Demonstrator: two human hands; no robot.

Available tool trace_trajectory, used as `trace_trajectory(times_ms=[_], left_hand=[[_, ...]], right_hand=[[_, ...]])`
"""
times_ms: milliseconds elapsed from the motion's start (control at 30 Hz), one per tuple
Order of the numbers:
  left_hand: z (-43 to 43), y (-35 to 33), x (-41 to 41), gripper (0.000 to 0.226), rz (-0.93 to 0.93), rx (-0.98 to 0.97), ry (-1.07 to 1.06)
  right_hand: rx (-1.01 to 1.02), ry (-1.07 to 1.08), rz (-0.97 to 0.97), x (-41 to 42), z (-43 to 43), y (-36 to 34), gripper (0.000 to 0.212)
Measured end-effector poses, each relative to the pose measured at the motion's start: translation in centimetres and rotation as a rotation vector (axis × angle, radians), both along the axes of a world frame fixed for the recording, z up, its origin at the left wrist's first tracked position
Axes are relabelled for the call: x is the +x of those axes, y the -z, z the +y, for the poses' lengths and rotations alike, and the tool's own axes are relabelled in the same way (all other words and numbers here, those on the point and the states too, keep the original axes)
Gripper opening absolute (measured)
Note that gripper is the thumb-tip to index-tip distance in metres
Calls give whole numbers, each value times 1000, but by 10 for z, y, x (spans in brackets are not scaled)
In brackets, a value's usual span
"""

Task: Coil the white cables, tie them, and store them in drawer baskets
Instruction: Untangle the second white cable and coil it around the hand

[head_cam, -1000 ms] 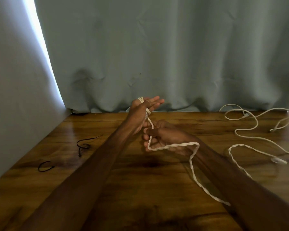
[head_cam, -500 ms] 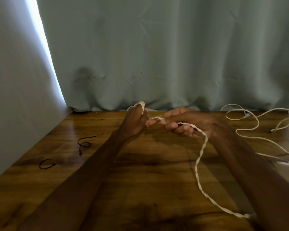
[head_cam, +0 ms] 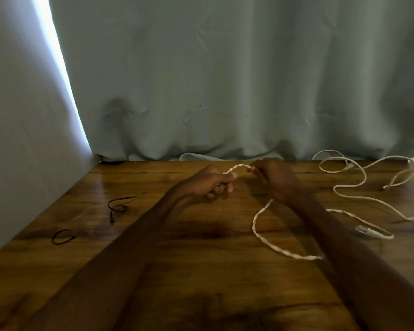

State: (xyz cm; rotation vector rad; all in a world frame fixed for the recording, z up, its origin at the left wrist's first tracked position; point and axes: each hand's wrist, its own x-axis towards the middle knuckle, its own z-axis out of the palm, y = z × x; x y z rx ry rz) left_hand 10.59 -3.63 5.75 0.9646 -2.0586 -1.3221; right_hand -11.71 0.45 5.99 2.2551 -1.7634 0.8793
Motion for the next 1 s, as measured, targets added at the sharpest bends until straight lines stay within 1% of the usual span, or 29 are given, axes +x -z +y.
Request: trace_trajectory(times_ms=[33,67,100,167,200,300,400,500,567,600,667,700,767,833,900,933,1000], left_hand=[[2,1,-3,48,-32,-7,-8],[3,2,-5,48,-56,-10,-10],[3,2,-6,49,-66,-4,-12],[0,2,-4,50,-38,26,-18],[-2,2,-3,50,-19,40,-22],[-5,0,2,50,47,129,37],[0,-11,3,47,144,280,200],[7,-22,-2,38,300,342,333],[12,-27,-9,31,434,383,355],[14,-28,-14,31,500,396,349],[14,-28,-20,35,600,395,278],[13,-26,-21,36,630,377,217],[8,-23,-19,34,621,313,107],[5,-21,-16,29,624,270,39],[3,-21,-17,25,684,236,-61],[1,-20,-18,24,681,204,-108],[-3,-15,-22,29,607,119,-150]], right_hand=[[-24,-9,86,6,2,2,33],[-37,-60,119,12,3,4,40],[-30,-138,106,19,4,4,42],[1,-289,42,31,6,2,34],[-6,-314,27,33,5,0,29],[-85,-282,-2,31,6,-5,27],[-171,-215,-32,22,10,-11,38],[-108,-201,-84,17,6,-4,38],[-29,-231,-156,22,3,8,33],[22,-242,-185,26,3,12,31],[106,-239,-163,37,8,18,25],[143,-239,-137,43,9,21,19],[183,-279,-90,52,9,27,8],[222,-320,-84,58,7,28,10],[281,-338,-118,62,6,27,18],[301,-336,-138,64,7,26,21],[345,-331,-167,68,12,19,25]])
